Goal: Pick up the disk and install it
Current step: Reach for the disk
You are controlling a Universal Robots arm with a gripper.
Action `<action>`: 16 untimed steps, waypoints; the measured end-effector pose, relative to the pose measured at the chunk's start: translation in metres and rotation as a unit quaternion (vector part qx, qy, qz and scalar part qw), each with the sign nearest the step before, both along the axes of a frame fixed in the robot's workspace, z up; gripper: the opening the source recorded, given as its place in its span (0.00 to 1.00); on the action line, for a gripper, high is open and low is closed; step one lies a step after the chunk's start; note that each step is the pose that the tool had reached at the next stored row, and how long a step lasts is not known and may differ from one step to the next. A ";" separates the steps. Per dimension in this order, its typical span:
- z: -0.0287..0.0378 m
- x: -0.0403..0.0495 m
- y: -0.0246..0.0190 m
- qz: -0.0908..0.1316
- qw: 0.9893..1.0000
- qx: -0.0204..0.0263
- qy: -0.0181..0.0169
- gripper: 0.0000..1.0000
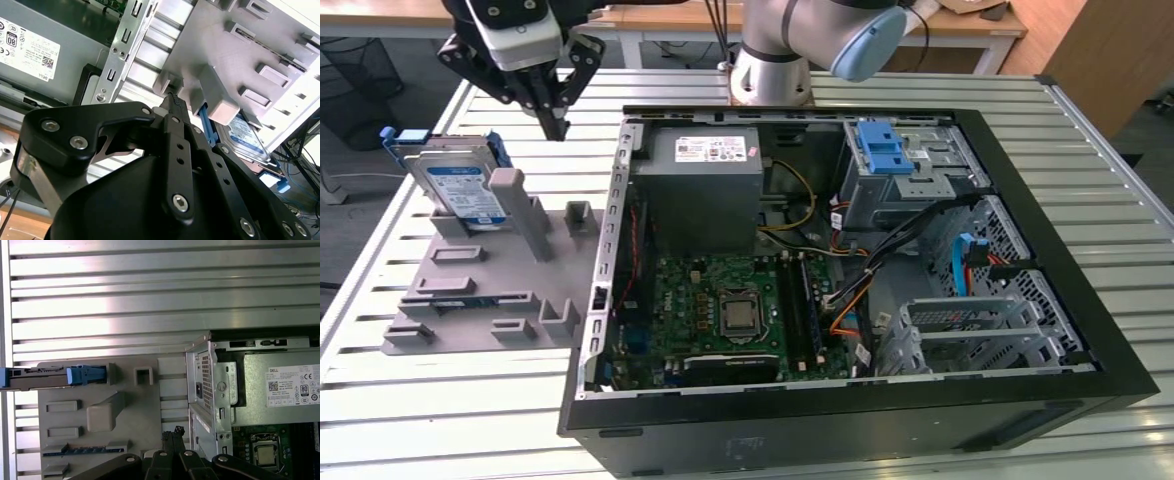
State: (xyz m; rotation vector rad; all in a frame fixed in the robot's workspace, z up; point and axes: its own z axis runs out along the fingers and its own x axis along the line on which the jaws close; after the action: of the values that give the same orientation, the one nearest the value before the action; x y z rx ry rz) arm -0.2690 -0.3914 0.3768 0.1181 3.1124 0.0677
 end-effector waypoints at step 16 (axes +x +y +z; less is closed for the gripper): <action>-0.0013 -0.0138 0.0014 0.000 1.000 0.000 0.000 0.11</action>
State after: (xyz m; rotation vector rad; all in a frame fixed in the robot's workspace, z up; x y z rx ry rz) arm -0.2829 -0.3899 0.3755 0.1181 3.1126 0.0676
